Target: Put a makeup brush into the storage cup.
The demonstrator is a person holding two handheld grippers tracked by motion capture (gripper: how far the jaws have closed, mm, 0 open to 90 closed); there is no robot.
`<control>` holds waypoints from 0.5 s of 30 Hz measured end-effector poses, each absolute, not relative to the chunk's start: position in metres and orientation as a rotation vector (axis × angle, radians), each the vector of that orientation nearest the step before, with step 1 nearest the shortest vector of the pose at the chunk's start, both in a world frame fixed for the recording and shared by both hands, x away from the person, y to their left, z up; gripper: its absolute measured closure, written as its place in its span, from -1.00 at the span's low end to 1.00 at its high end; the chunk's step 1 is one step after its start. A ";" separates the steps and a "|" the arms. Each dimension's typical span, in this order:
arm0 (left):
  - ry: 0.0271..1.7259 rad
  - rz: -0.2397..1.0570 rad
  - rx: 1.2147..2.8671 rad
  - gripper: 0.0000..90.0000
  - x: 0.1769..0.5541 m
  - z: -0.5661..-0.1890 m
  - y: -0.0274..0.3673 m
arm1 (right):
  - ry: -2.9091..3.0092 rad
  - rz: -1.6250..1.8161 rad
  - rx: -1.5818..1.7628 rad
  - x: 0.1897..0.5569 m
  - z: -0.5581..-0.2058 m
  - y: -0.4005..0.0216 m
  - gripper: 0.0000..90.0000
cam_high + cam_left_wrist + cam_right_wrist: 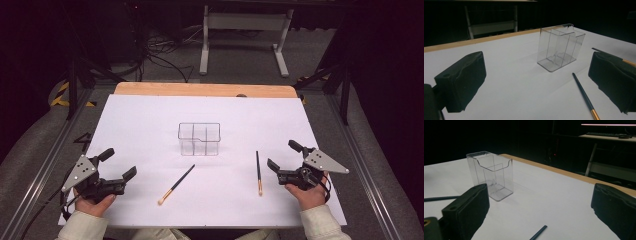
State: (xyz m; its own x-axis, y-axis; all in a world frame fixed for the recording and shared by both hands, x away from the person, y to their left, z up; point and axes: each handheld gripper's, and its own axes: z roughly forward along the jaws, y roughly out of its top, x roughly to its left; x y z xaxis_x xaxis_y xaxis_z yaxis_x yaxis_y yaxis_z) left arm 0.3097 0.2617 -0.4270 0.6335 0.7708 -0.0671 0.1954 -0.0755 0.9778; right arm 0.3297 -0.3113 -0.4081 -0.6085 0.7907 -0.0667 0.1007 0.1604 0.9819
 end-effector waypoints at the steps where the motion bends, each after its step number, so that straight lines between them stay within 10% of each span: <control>1: 0.818 0.577 1.613 -0.95 0.309 -0.427 0.262 | 1.846 1.496 0.845 0.330 -0.408 -0.311 -0.95; 15: 0.818 0.575 1.614 -0.95 0.310 -0.426 0.261 | 1.876 1.506 0.809 0.335 -0.403 -0.299 -0.94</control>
